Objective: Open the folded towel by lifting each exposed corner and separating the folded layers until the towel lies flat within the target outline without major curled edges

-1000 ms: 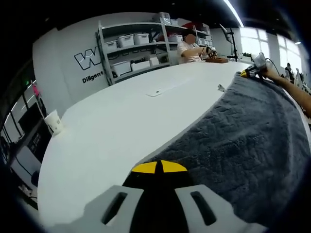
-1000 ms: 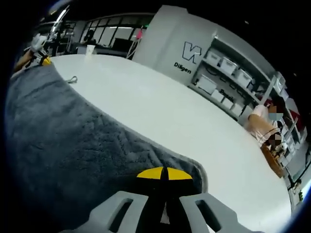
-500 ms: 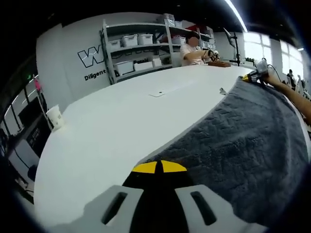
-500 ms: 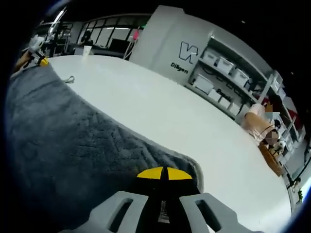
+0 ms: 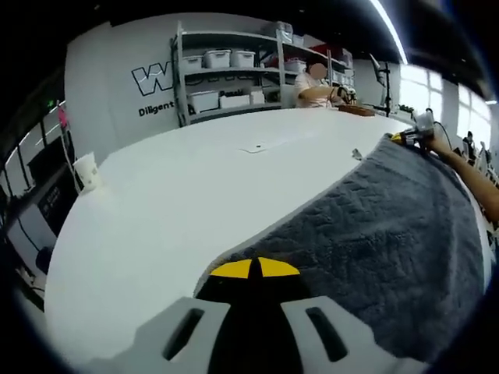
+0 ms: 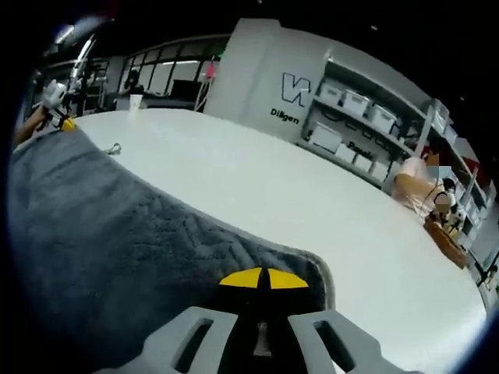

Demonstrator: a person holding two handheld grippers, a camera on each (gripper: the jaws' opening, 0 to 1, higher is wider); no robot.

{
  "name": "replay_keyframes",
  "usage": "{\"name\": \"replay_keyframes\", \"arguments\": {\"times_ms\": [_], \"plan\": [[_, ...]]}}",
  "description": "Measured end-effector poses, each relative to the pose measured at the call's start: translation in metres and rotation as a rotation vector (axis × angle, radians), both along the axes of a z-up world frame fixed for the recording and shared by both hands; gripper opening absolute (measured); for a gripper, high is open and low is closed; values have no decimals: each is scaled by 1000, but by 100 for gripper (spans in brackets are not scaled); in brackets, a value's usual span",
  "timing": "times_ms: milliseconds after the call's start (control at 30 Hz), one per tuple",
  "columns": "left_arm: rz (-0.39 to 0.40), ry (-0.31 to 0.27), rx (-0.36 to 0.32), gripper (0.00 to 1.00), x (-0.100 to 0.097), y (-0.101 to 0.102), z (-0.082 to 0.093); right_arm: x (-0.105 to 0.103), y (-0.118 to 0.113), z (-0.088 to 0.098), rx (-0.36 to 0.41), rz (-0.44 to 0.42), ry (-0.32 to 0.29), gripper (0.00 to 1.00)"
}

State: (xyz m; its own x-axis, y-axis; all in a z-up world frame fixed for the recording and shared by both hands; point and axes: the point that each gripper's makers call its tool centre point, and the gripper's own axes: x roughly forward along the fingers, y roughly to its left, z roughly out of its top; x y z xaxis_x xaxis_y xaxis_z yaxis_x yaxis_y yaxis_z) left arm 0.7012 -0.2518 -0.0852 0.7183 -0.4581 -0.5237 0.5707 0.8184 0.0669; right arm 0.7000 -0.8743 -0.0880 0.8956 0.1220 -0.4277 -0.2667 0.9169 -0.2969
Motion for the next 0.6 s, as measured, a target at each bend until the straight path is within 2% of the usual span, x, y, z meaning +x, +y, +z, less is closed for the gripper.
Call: {"name": "replay_keyframes", "arguments": {"times_ms": [33, 67, 133, 167, 233, 300, 400, 467, 500, 567, 600], "plan": [[-1, 0, 1, 0, -1, 1, 0, 2, 3, 6, 28, 26, -47, 0], [3, 5, 0, 1, 0, 3, 1, 3, 4, 8, 94, 7, -65, 0], [14, 12, -2, 1, 0, 7, 3, -1, 4, 8, 55, 31, -72, 0], [14, 17, -8, 1, -1, 7, 4, -2, 10, 8, 70, 50, -73, 0], [18, 44, -65, 1, -5, 3, 7, -1, 16, 13, 84, 72, -93, 0], [6, 23, -72, 1, -6, 1, 13, 0, 22, 18, 106, 92, -98, 0], [-6, 9, -60, 1, -11, -4, 19, -2, 32, 26, 100, 110, -104, 0], [-22, -11, -74, 1, -15, -9, 26, -7, 44, 32, 154, 128, -114, 0], [-23, -17, -88, 1, -17, -11, 30, -10, 52, 41, 221, 129, -157, 0], [-19, -43, -149, 1, -20, -15, 41, -14, 55, 52, 225, 150, -217, 0], [-25, -45, -150, 1, -25, -15, 43, -17, 55, 54, 222, 143, -210, 0]]}}
